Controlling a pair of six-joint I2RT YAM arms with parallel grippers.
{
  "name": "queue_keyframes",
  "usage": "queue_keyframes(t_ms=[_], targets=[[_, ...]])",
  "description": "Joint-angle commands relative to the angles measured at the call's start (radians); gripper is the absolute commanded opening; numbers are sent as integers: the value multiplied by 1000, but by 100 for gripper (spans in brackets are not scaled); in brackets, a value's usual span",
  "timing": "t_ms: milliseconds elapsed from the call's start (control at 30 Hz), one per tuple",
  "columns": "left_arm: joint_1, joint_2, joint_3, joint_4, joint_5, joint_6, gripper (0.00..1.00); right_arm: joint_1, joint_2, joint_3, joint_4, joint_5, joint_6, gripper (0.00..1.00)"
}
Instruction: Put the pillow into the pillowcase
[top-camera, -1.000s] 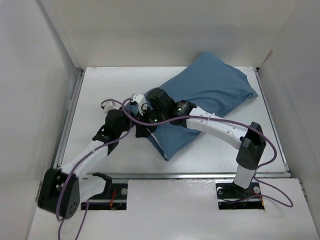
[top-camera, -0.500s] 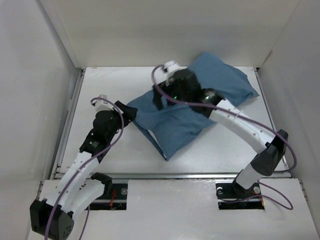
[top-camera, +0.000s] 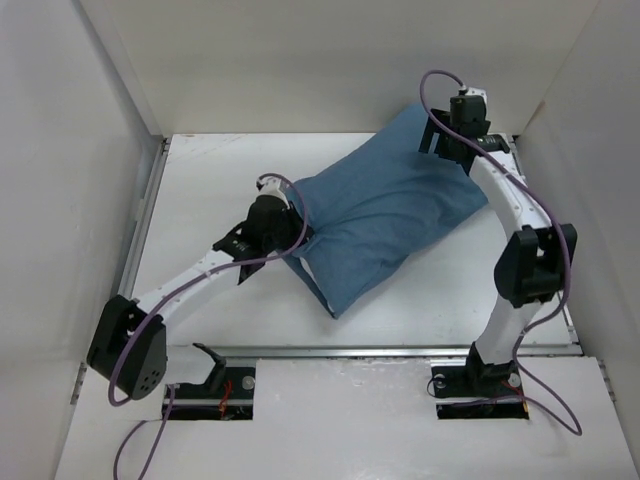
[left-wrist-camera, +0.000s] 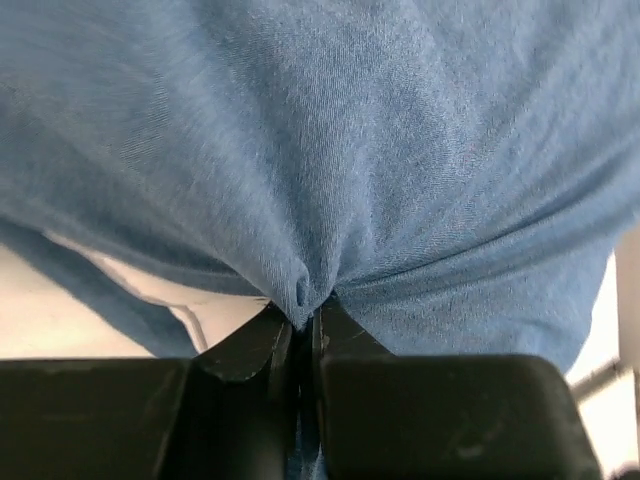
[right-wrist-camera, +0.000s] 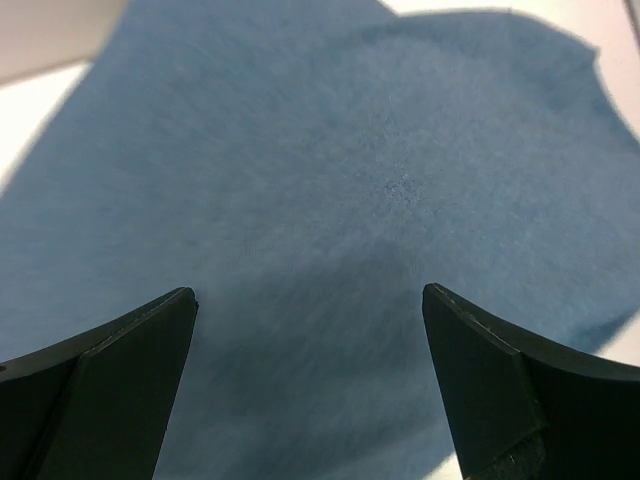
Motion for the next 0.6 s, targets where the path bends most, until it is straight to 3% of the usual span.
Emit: queue_keyframes(t_ms=[0,133,233,300,367,400,433,500,567], targets=[[47,26,75,-57,-155,13,0,-4,81,57,40,-86,-59,100],[174,86,166,-44,-233,65,0,-4,109,16,38,-273,-59,100],[265,209,340,-44,-245,140,0,35,49,-106,84,-352,-50,100],[314,322,449,-65,-245,178,0,91,-21,-255,150,-314,-15,100],[335,397,651,-149,-213,209,0,139,-139,-344,248,-270,15,100],[345,446,708,-189,-203,221,6,139,-166,-381,262,-254,25,100],[345,456,762,-235,-193,221,32,139,-183,-381,244,-235,47,100],[354,438,738,-222,-183,221,70,139,-192,-330,196,-112,64,100],[383,367,659,-211,-161,212,82,139,-174,-296,131,-55,85,100]])
